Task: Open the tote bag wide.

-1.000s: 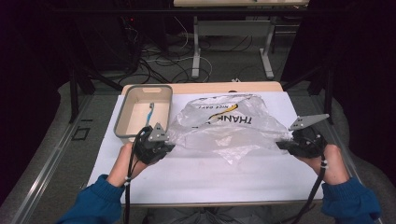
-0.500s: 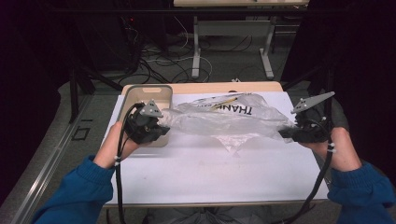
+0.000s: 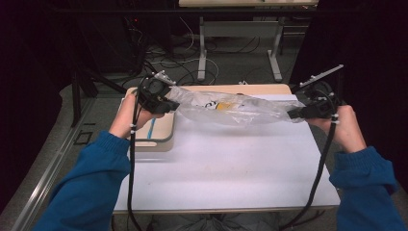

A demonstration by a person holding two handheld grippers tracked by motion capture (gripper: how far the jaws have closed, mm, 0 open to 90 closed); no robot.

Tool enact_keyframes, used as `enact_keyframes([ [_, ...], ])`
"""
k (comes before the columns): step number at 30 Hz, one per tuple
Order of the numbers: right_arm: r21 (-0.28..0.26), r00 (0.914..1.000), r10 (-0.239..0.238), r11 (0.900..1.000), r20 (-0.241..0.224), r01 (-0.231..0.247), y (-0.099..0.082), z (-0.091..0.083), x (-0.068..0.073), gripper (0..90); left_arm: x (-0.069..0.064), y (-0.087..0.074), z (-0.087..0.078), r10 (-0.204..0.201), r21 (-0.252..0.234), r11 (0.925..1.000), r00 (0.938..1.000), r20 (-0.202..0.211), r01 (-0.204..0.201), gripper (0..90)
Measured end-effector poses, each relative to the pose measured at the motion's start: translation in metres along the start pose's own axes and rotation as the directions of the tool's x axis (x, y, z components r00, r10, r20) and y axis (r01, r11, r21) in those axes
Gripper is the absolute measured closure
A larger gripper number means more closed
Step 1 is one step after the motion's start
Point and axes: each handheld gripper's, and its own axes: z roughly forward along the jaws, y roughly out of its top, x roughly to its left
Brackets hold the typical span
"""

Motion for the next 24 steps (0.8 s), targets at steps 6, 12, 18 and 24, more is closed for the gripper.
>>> enact_keyframes([
  [6, -0.001, 1.0000, 0.001, 1.0000, 0.006, -0.001, -0.004, 0.010, -0.004, 84.4, -0.002, -0.002, 0.015, 0.006, 0.015, 0.9999, 1.0000, -0.004, -0.006, 86.9],
  [12, -0.002, 0.9969, -0.070, 0.9975, 0.035, 0.070, 0.003, -0.024, 0.015, 84.5, -0.009, 0.015, -0.028, 0.079, 0.058, 0.9951, 0.9967, 0.016, -0.080, 87.7],
  [18, -0.035, 0.9924, -0.122, 0.9919, 0.014, 0.123, 0.024, -0.091, 0.041, 83.5, -0.013, 0.043, -0.088, 0.132, 0.049, 0.9901, 0.9912, -0.008, -0.132, 87.7],
  [24, 0.002, 0.9986, -0.053, 0.9986, 0.008, 0.053, 0.060, -0.114, 0.030, 83.4, 0.006, 0.077, -0.104, 0.085, 0.107, 0.9905, 0.9963, 0.014, -0.086, 87.4],
])
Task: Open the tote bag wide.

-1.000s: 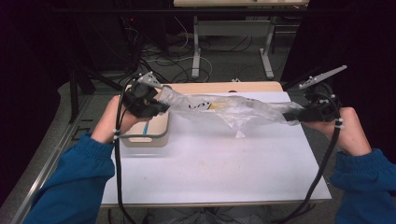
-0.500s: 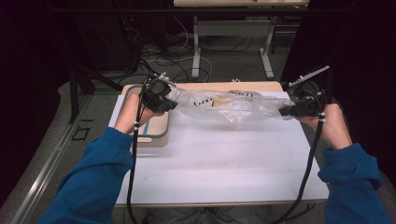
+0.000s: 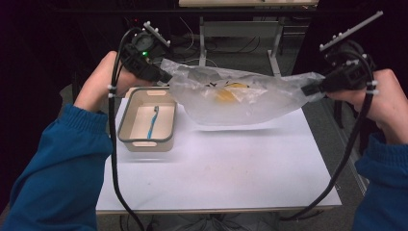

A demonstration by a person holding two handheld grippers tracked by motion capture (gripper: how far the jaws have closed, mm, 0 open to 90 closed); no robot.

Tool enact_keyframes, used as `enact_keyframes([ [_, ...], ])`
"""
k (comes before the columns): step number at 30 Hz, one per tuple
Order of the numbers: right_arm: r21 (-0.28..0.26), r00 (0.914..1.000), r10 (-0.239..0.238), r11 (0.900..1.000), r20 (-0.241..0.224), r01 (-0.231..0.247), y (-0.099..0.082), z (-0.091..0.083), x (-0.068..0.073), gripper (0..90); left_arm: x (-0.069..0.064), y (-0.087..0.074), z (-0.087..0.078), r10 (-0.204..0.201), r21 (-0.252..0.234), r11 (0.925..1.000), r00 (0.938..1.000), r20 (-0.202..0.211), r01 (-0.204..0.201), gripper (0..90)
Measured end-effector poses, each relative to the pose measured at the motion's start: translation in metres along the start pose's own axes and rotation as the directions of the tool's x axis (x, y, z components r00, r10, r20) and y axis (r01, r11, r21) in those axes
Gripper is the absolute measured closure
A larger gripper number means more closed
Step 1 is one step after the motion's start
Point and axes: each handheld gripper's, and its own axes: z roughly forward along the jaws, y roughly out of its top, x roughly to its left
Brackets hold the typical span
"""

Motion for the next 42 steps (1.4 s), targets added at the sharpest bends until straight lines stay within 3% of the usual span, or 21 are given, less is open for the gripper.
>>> enact_keyframes([
  [2, 0.021, 0.9997, 0.017, 0.9996, 0.020, -0.017, 0.005, 0.009, -0.008, 83.5, 0.011, 0.006, 0.019, -0.016, 0.021, 0.9997, 0.9997, 0.019, 0.015, 87.4],
  [4, 0.081, 0.9954, 0.091, 0.9923, 0.030, -0.093, 0.014, 0.050, -0.029, 83.9, 0.019, 0.009, 0.043, -0.035, 0.058, 0.9977, 0.9993, 0.012, 0.034, 87.2],
  [5, 0.081, 0.9954, 0.091, 0.9923, 0.030, -0.093, 0.014, 0.050, -0.029, 83.9, 0.023, 0.008, 0.058, -0.052, 0.067, 0.9965, 0.9986, 0.015, 0.051, 87.2],
  [6, 0.114, 0.9908, 0.133, 0.9843, 0.024, -0.135, 0.013, 0.080, -0.041, 84.6, 0.027, 0.008, 0.071, -0.065, 0.082, 0.9946, 0.9978, 0.012, 0.064, 87.2],
  [7, 0.114, 0.9908, 0.133, 0.9843, 0.024, -0.135, 0.013, 0.080, -0.041, 84.6, 0.030, 0.006, 0.084, -0.079, 0.100, 0.9920, 0.9968, 0.010, 0.078, 87.2],
  [8, 0.163, 0.9887, 0.147, 0.9752, 0.031, -0.150, 0.010, 0.109, -0.051, 84.6, 0.032, 0.004, 0.096, -0.091, 0.119, 0.9889, 0.9958, 0.009, 0.090, 87.2],
  [9, 0.167, 0.9869, 0.160, 0.9726, 0.020, -0.161, 0.008, 0.119, -0.054, 84.5, 0.036, -0.002, 0.114, -0.106, 0.137, 0.9851, 0.9943, 0.014, 0.103, 87.1],
  [16, 0.179, 0.9837, 0.180, 0.9681, -0.008, -0.175, -0.011, 0.164, -0.066, 84.6, 0.040, -0.020, 0.150, -0.148, 0.143, 0.9793, 0.9888, 0.019, 0.143, 87.0],
  [19, 0.187, 0.9801, 0.198, 0.9624, 0.011, -0.197, -0.018, 0.183, -0.069, 84.6, 0.038, -0.030, 0.176, -0.157, 0.149, 0.9763, 0.9875, -0.015, 0.157, 86.7],
  [21, 0.197, 0.9808, 0.194, 0.9611, 0.016, -0.194, -0.021, 0.190, -0.070, 84.6, 0.037, -0.033, 0.183, -0.162, 0.144, 0.9761, 0.9867, -0.020, 0.163, 86.6],
  [24, 0.228, 0.9804, 0.197, 0.9540, 0.013, -0.194, -0.035, 0.218, -0.071, 85.6, 0.032, -0.042, 0.201, -0.171, 0.156, 0.9728, 0.9852, -0.010, 0.171, 86.9],
  [28, 0.217, 0.9797, 0.200, 0.9563, 0.002, -0.196, -0.055, 0.238, -0.070, 86.2, 0.018, -0.061, 0.221, -0.179, 0.167, 0.9704, 0.9837, 0.015, 0.174, 87.3],
  [32, 0.240, 0.9802, 0.197, 0.9525, -0.017, -0.188, -0.075, 0.252, -0.069, 86.5, 0.008, -0.071, 0.226, -0.174, 0.168, 0.9714, 0.9844, 0.022, 0.168, 87.4],
  [34, 0.229, 0.9785, 0.204, 0.9543, -0.032, -0.191, -0.085, 0.261, -0.070, 86.6, -0.006, -0.077, 0.227, -0.148, 0.151, 0.9781, 0.9888, 0.019, 0.143, 87.4],
  [35, 0.250, 0.9791, 0.202, 0.9495, -0.026, -0.189, -0.090, 0.265, -0.071, 86.7, -0.006, -0.077, 0.227, -0.148, 0.151, 0.9781, 0.9888, 0.019, 0.143, 87.4],
  [36, 0.244, 0.9776, 0.208, 0.9501, -0.031, -0.195, -0.094, 0.269, -0.072, 86.7, -0.019, -0.080, 0.226, -0.101, 0.153, 0.9828, 0.9947, -0.016, 0.102, 87.5],
  [38, 0.239, 0.9714, 0.235, 0.9455, -0.032, -0.221, -0.104, 0.277, -0.073, 86.8, -0.030, -0.084, 0.228, -0.078, 0.139, 0.9867, 0.9961, -0.041, 0.083, 87.6],
  [39, 0.249, 0.9773, 0.208, 0.9491, -0.039, -0.193, -0.107, 0.281, -0.075, 86.8, -0.036, -0.086, 0.229, -0.061, 0.141, 0.9877, 0.9966, -0.054, 0.068, 87.6],
  [40, 0.259, 0.9709, 0.238, 0.9398, -0.027, -0.223, -0.110, 0.284, -0.074, 86.8, -0.036, -0.086, 0.229, -0.061, 0.141, 0.9877, 0.9966, -0.054, 0.068, 87.6],
  [41, 0.254, 0.9771, 0.209, 0.9479, -0.041, -0.192, -0.112, 0.288, -0.075, 86.8, -0.043, -0.090, 0.234, -0.042, 0.152, 0.9872, 0.9978, -0.053, 0.049, 87.6],
  [42, 0.243, 0.9741, 0.223, 0.9475, -0.038, -0.207, -0.115, 0.291, -0.074, 86.9, -0.046, -0.091, 0.237, -0.037, 0.149, 0.9878, 0.9977, -0.056, 0.045, 87.6],
])
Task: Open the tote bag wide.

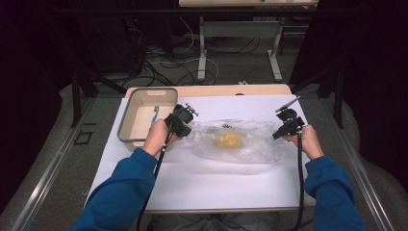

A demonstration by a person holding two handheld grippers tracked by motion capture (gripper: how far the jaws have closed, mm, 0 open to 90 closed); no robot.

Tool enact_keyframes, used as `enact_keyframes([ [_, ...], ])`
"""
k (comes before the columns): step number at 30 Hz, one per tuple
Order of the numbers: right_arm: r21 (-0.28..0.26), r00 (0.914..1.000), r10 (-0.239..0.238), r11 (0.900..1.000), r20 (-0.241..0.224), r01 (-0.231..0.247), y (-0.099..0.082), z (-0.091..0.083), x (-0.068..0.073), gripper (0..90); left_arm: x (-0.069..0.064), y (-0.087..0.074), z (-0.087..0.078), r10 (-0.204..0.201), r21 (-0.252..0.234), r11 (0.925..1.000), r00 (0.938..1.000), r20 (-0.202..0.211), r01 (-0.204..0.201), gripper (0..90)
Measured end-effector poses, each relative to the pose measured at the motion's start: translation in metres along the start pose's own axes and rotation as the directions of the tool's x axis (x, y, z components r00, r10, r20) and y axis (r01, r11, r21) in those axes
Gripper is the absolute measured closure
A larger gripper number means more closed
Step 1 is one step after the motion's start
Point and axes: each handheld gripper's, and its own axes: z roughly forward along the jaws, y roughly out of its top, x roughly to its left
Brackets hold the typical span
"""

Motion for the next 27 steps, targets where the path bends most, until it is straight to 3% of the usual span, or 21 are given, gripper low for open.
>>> enact_keyframes([
  [1, 0.000, 1.0000, 0.001, 1.0000, 0.001, -0.001, -0.001, 0.003, 0.000, 86.9, -0.003, -0.002, 0.003, -0.013, -0.008, 0.9999, 0.9999, 0.010, 0.013, 87.5],
  [3, 0.024, 1.0000, -0.002, 0.9997, 0.007, 0.001, -0.002, 0.007, 0.001, 86.9, -0.008, -0.005, 0.005, -0.007, -0.013, 0.9999, 1.0000, 0.000, 0.007, 87.5],
  [7, 0.022, 0.9998, 0.001, 0.9997, 0.019, -0.001, -0.004, 0.011, 0.002, 87.0, -0.020, -0.011, 0.012, 0.018, -0.013, 0.9997, 0.9998, -0.013, -0.018, 87.6],
  [8, -0.018, 1.0000, 0.000, 0.9998, -0.003, 0.000, -0.007, 0.013, 0.001, 87.1, -0.022, -0.013, 0.013, 0.022, -0.018, 0.9996, 0.9997, -0.007, -0.022, 87.6],
  [9, 0.015, 0.9999, 0.000, 0.9999, 0.014, 0.000, -0.007, 0.011, 0.001, 87.1, -0.025, -0.015, 0.014, 0.032, -0.014, 0.9994, 0.9992, -0.025, -0.033, 87.6],
  [12, 0.004, 0.9998, 0.000, 1.0000, 0.020, 0.000, -0.009, 0.011, 0.000, 87.3, -0.029, -0.019, 0.018, 0.038, -0.016, 0.9991, 0.9987, -0.034, -0.038, 88.0],
  [13, 0.019, 0.9994, 0.006, 0.9998, 0.034, -0.007, -0.010, 0.011, -0.001, 87.5, -0.034, -0.023, 0.020, 0.048, -0.016, 0.9987, 0.9967, -0.066, -0.049, 88.2],
  [18, 0.042, 0.9987, 0.011, 0.9991, 0.050, -0.013, -0.012, 0.009, -0.004, 88.1, -0.038, -0.036, 0.032, 0.049, -0.008, 0.9987, 0.9970, -0.059, -0.050, 88.7],
  [19, 0.021, 0.9985, 0.029, 0.9993, 0.045, -0.030, -0.013, 0.011, -0.004, 88.3, -0.039, -0.039, 0.034, 0.051, -0.007, 0.9987, 0.9974, -0.051, -0.051, 88.7],
  [24, 0.023, 0.9982, 0.024, 0.9994, 0.055, -0.025, -0.016, 0.010, -0.004, 88.7, -0.043, -0.049, 0.044, 0.048, -0.005, 0.9988, 0.9980, -0.043, -0.048, 88.9],
  [27, 0.024, 0.9985, -0.001, 0.9997, 0.054, 0.000, -0.016, 0.009, -0.001, 85.5, -0.041, -0.051, 0.046, 0.039, -0.028, 0.9988, 0.9984, -0.040, -0.040, 88.1],
])
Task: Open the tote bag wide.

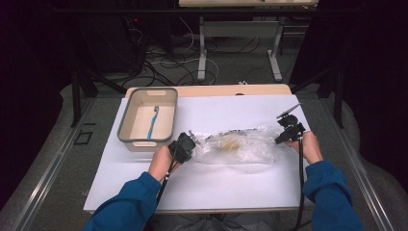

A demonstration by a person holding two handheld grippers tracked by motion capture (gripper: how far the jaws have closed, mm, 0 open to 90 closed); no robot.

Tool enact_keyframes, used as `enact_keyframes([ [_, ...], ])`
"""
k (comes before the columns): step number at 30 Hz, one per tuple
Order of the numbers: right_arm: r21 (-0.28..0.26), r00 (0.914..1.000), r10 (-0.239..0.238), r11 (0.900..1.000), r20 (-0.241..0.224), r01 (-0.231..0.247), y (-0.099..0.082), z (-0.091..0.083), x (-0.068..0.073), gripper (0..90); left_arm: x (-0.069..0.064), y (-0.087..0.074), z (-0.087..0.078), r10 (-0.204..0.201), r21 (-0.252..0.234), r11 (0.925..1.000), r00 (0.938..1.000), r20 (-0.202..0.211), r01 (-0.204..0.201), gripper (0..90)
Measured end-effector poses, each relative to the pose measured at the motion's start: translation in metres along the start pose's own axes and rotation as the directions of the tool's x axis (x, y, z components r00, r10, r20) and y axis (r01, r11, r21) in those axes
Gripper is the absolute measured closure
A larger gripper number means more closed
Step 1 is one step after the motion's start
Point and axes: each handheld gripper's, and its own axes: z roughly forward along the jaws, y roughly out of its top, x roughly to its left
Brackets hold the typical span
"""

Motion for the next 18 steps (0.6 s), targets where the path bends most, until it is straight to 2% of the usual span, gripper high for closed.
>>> enact_keyframes([
  [1, -0.006, 0.9997, -0.022, 0.9997, -0.010, 0.022, 0.000, -0.002, 0.001, 82.3, 0.001, 0.000, -0.002, -0.010, -0.023, 0.9997, 0.9999, 0.004, 0.010, 84.2],
  [3, -0.024, 0.9997, -0.022, 0.9995, -0.005, 0.022, 0.000, -0.010, 0.007, 74.7, 0.002, 0.000, -0.009, -0.022, -0.067, 0.9975, 0.9997, -0.006, 0.022, 75.6],
  [4, -0.039, 0.9990, -0.034, 0.9987, -0.030, 0.033, 0.001, -0.016, 0.010, 69.3, 0.003, 0.000, -0.012, -0.034, -0.091, 0.9953, 0.9994, -0.005, 0.034, 71.1],
  [5, -0.070, 0.9971, -0.067, 0.9954, -0.035, 0.065, 0.002, -0.020, 0.011, 63.6, 0.004, 0.001, -0.017, -0.035, -0.102, 0.9942, 0.9993, -0.012, 0.034, 65.8],
  [6, -0.084, 0.9972, -0.063, 0.9947, -0.041, 0.059, 0.003, -0.025, 0.015, 56.3, 0.004, 0.001, -0.020, -0.039, -0.128, 0.9912, 0.9990, -0.024, 0.035, 63.3],
  [7, -0.098, 0.9952, -0.093, 0.9911, -0.029, 0.090, 0.003, -0.031, 0.015, 49.2, 0.005, 0.001, -0.024, -0.039, -0.142, 0.9892, 0.9989, -0.025, 0.035, 61.7],
  [8, -0.128, 0.9952, -0.088, 0.9884, -0.043, 0.081, 0.004, -0.037, 0.019, 42.4, 0.006, 0.002, -0.027, -0.049, -0.158, 0.9865, 0.9983, -0.032, 0.044, 60.3],
  [9, -0.129, 0.9949, -0.088, 0.9883, -0.050, 0.081, 0.004, -0.044, 0.021, 36.1, 0.007, 0.002, -0.029, -0.046, -0.163, 0.9859, 0.9982, -0.039, 0.039, 57.4],
  [10, -0.161, 0.9941, -0.097, 0.9830, -0.049, 0.088, 0.004, -0.050, 0.024, 27.5, 0.009, 0.003, -0.032, -0.041, -0.158, 0.9869, 0.9986, -0.033, 0.035, 54.6],
  [11, -0.163, 0.9935, -0.107, 0.9816, -0.039, 0.099, 0.005, -0.058, 0.026, 21.5, 0.010, 0.003, -0.033, -0.049, -0.169, 0.9846, 0.9983, -0.030, 0.043, 53.7],
  [12, -0.172, 0.9936, -0.107, 0.9801, -0.037, 0.099, 0.006, -0.066, 0.029, 19.6, 0.011, 0.003, -0.035, -0.047, -0.180, 0.9829, 0.9983, -0.034, 0.040, 51.3],
  [14, -0.201, 0.9901, -0.138, 0.9707, -0.023, 0.131, 0.008, -0.080, 0.034, 13.5, 0.013, 0.004, -0.037, -0.056, -0.185, 0.9816, 0.9978, -0.037, 0.048, 45.6],
  [15, -0.211, 0.9882, -0.152, 0.9665, -0.014, 0.146, 0.010, -0.086, 0.037, 10.7, 0.014, 0.004, -0.038, -0.045, -0.192, 0.9806, 0.9987, -0.024, 0.040, 44.2],
  [16, -0.210, 0.9875, -0.157, 0.9658, -0.010, 0.152, 0.013, -0.092, 0.039, 7.5, 0.014, 0.005, -0.040, -0.053, -0.189, 0.9810, 0.9980, -0.033, 0.046, 42.1],
  [17, -0.219, 0.9866, -0.163, 0.9628, -0.004, 0.158, 0.016, -0.095, 0.041, 8.5, 0.014, 0.006, -0.041, -0.051, -0.191, 0.9806, 0.9984, -0.025, 0.045, 39.6],
  [18, -0.229, 0.9857, -0.168, 0.9596, 0.001, 0.164, 0.018, -0.099, 0.043, 15.0, 0.015, 0.007, -0.042, -0.052, -0.195, 0.9797, 0.9986, -0.014, 0.048, 37.1],
])
